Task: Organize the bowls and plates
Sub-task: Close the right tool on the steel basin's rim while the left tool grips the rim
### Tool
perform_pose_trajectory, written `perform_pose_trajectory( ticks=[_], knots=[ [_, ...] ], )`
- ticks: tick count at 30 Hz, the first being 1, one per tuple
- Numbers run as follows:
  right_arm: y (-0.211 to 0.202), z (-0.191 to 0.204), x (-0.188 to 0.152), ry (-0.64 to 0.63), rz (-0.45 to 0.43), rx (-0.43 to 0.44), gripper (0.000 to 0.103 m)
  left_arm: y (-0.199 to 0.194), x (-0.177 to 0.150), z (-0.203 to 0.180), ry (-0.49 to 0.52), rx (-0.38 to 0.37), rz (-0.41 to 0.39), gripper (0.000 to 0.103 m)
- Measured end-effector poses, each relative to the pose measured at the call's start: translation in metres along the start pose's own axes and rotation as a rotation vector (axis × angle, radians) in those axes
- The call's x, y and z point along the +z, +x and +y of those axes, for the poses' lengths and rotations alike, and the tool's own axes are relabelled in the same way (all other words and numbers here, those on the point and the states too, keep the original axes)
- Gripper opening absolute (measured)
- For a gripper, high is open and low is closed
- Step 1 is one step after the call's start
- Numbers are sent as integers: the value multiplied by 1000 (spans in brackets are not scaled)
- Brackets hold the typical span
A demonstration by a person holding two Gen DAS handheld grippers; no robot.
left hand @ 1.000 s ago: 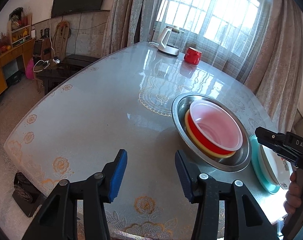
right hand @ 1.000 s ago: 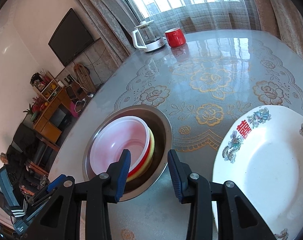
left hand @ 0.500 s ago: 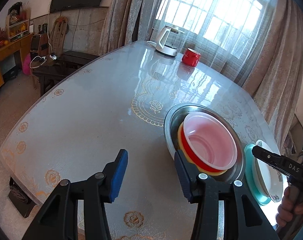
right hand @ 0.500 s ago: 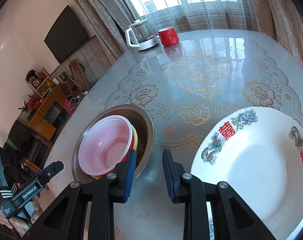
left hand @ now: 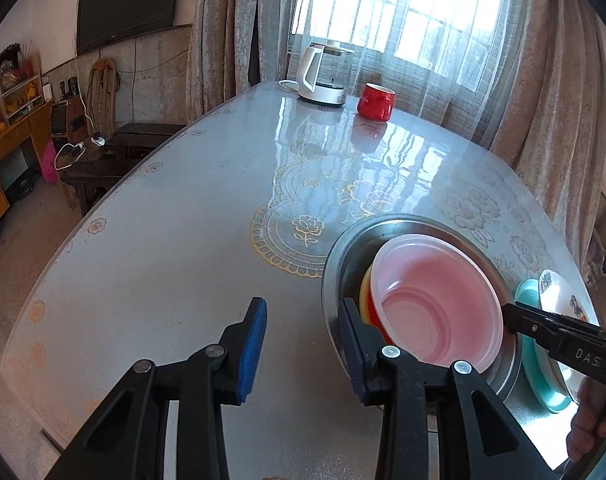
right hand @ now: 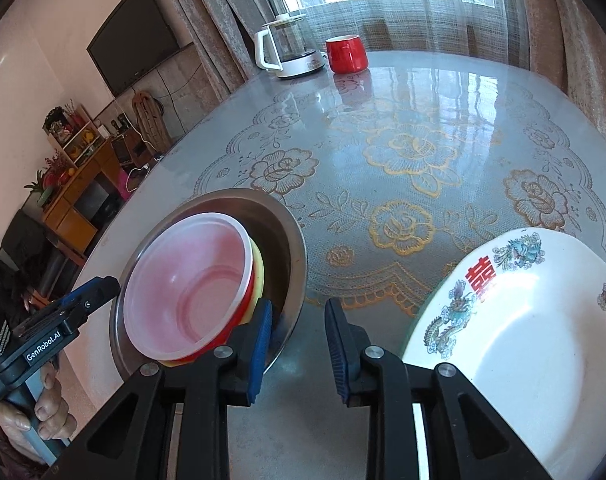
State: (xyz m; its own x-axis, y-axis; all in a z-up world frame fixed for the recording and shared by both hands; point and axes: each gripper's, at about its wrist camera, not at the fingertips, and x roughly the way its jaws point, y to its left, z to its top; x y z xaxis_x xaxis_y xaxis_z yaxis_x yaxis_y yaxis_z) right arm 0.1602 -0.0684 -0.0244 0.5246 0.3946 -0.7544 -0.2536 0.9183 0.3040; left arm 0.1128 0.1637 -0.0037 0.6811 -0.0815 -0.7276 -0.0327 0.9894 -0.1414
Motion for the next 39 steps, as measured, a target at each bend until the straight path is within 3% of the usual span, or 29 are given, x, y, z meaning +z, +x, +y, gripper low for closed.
perform_pose_trajectory(
  ticks=[7,17,39],
  knots=[
    [8,0,0,-8,9,14,28,21,2,-10,43,25,33,37],
    [9,4,0,-36,0,-11,28,26,-4,-22,86,15,31,23],
    [-5,12,-17,-44,25,39,22,-7,-35,-13,8,-20,35,20]
  ],
)
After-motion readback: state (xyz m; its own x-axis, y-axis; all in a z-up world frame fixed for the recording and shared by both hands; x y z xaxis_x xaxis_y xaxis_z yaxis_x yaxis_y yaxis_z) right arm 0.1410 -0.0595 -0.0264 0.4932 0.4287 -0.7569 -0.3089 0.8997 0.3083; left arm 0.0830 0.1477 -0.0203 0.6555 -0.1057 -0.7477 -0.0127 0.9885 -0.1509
